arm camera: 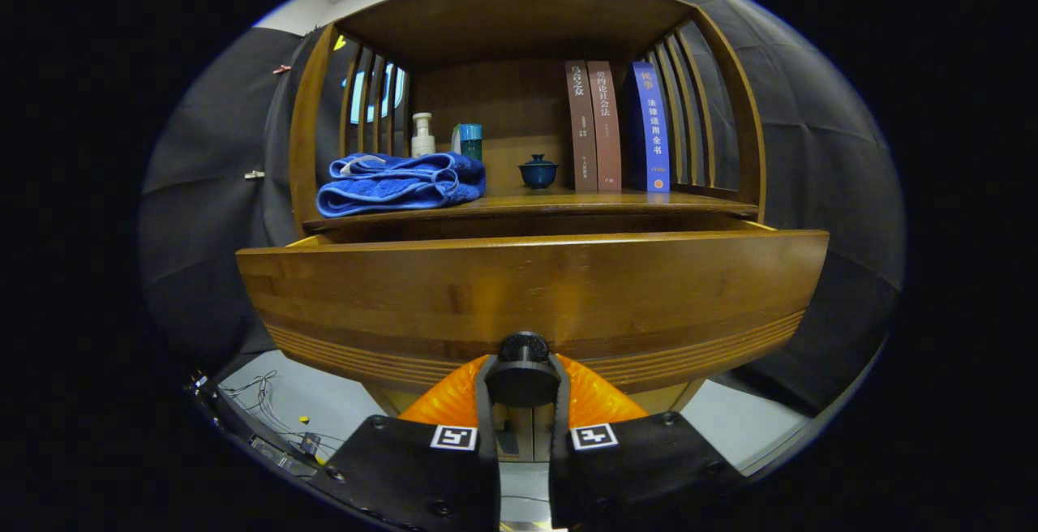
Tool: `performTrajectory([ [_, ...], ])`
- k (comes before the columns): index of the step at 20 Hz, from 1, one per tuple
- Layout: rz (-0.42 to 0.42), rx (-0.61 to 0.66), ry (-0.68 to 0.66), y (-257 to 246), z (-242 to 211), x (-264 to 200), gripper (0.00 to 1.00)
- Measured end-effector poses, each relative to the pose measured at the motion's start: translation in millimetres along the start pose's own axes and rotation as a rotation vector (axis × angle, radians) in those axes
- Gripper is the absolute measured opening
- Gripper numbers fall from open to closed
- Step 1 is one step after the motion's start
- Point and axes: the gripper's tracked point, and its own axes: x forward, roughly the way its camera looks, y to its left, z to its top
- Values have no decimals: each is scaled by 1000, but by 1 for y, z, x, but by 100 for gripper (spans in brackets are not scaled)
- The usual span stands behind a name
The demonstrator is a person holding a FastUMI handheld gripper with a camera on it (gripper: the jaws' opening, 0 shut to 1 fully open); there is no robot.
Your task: Pull open the drawer, take out the items inside it, and place them on the countertop above the cabinet.
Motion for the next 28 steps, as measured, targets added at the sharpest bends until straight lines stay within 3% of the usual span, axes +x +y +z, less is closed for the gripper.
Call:
performTrajectory([
  [12,4,6,17,0,-19,-44,27],
  [20,3,2,6,0,-20,-44,30],
  [23,8,15,12,-3,-19,-50,45],
  [27,-7,32,9,-13,-17,-68,100],
  [28,-9,32,11,-16,-15,-71,100],
])
